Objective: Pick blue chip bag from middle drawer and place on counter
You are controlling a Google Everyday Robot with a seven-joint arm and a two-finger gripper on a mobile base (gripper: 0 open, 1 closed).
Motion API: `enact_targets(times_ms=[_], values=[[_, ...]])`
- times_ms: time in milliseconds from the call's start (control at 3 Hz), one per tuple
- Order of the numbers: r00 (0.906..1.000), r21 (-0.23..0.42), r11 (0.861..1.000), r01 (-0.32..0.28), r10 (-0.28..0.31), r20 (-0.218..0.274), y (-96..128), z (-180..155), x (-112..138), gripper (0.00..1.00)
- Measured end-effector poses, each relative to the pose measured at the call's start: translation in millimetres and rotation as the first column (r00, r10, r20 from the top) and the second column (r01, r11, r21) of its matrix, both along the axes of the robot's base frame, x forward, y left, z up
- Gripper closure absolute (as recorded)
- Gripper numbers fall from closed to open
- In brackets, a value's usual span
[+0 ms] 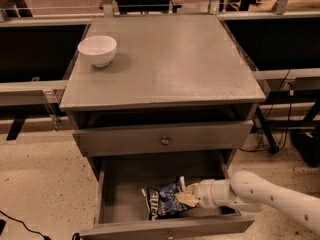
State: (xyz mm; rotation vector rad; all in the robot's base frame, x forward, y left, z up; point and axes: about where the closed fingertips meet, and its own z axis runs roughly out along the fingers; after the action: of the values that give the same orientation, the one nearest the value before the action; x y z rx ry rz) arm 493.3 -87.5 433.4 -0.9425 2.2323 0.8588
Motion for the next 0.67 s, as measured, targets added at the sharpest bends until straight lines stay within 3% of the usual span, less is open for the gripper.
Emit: enact_targets(times_ms=[333,667], values=[[0.9804,0.067,0.993,-0.098,0.084,0.178,2,81,-26,1.00],[0.9433,0.059,0.980,-0.190,0.166,0.287,2,170,-57,1.00]])
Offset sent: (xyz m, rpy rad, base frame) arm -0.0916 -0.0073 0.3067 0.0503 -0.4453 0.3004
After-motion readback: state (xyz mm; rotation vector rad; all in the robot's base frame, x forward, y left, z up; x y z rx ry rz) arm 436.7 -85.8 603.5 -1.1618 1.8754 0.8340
